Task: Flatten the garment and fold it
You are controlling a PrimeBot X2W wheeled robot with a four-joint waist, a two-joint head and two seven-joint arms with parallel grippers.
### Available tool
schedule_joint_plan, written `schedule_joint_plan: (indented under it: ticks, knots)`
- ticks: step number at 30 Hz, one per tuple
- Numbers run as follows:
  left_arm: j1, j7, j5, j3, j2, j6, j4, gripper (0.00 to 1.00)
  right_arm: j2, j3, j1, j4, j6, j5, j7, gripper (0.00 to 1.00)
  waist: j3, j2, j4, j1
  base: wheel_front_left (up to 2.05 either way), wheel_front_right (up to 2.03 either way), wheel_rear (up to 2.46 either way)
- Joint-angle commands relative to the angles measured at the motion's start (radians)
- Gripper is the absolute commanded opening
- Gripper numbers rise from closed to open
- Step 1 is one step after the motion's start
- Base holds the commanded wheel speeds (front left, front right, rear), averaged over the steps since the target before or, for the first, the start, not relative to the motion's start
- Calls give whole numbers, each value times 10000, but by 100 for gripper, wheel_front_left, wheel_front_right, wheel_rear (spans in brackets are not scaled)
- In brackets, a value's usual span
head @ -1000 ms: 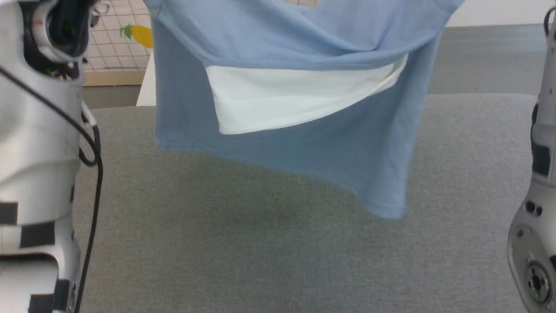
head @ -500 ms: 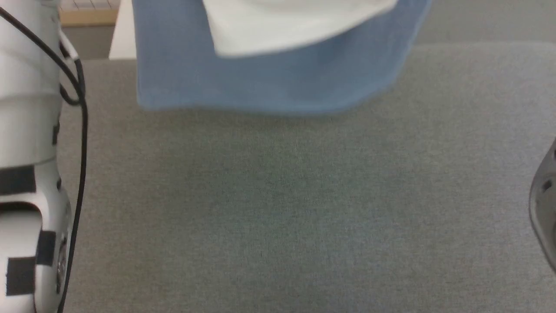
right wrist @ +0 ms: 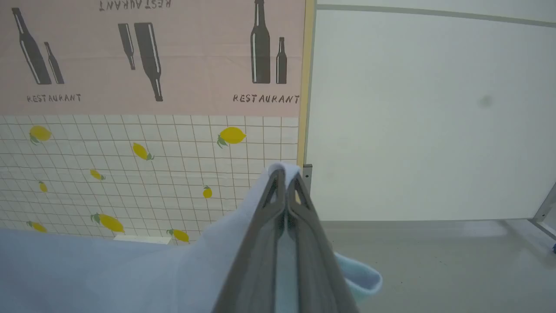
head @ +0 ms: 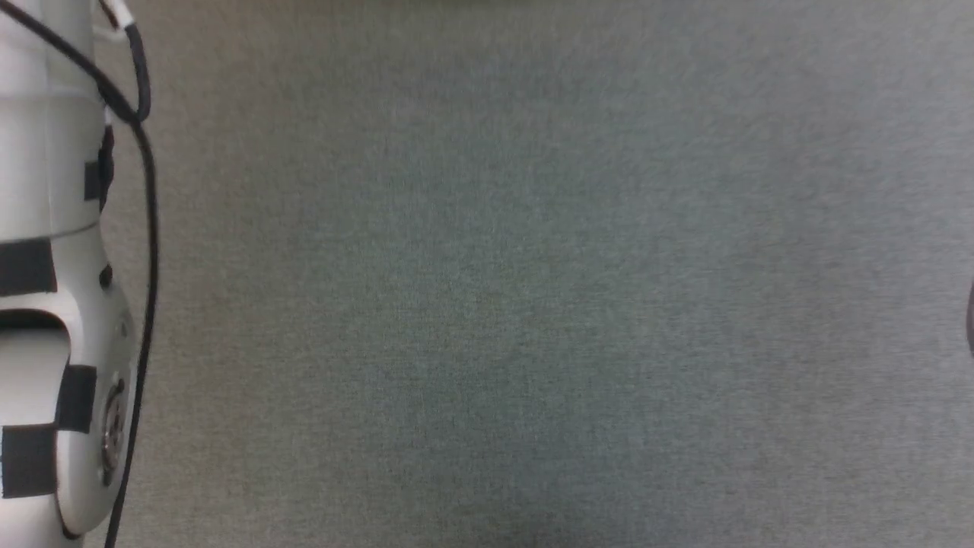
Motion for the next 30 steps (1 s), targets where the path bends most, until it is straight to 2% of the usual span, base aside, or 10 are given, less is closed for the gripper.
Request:
schedule_joint_plan:
  ticks: [1,5,9,13,17,21,24,30]
  knots:
    - [254,58,-225,108,180,-235,185,0,4,123,307,123,-13,83,-79,0,837,0,190,-3,0,0,0]
    - [1082,509,-823,313,301,-601,232,0,-306,545,1116,155,-13,774,-2,0,566,0,320,-3,0,0,0]
    - [2231,1111,-1400,512,483,-817,-8,0,-827,1019,2256,-353,-13,1929,549,0,54,0,484,-3,0,0,0]
    - [3779,1643,-2016,815,596,-785,-790,0,-1372,1165,3932,-1496,-13,3189,1247,0,-683,0,547,-3,0,0,0]
    - [5585,2104,-2620,1270,714,-464,-2227,0,-1611,838,5942,-3058,-13,4133,1982,0,-1402,0,511,-3,0,0,0]
    - [7693,2220,-2960,1614,685,-143,-4004,0,-1258,23,8084,-4858,-13,4730,2608,0,-2136,0,525,-3,0,0,0]
    - [9409,2219,-2925,1618,593,99,-5335,0,-745,-574,9713,-6152,-13,5033,3094,0,-2670,0,563,-3,0,0,0]
    - [12365,2109,-2595,1412,420,523,-7082,0,167,-1244,12426,-7961,-13,5406,3712,0,-3555,0,581,-3,0,0,0]
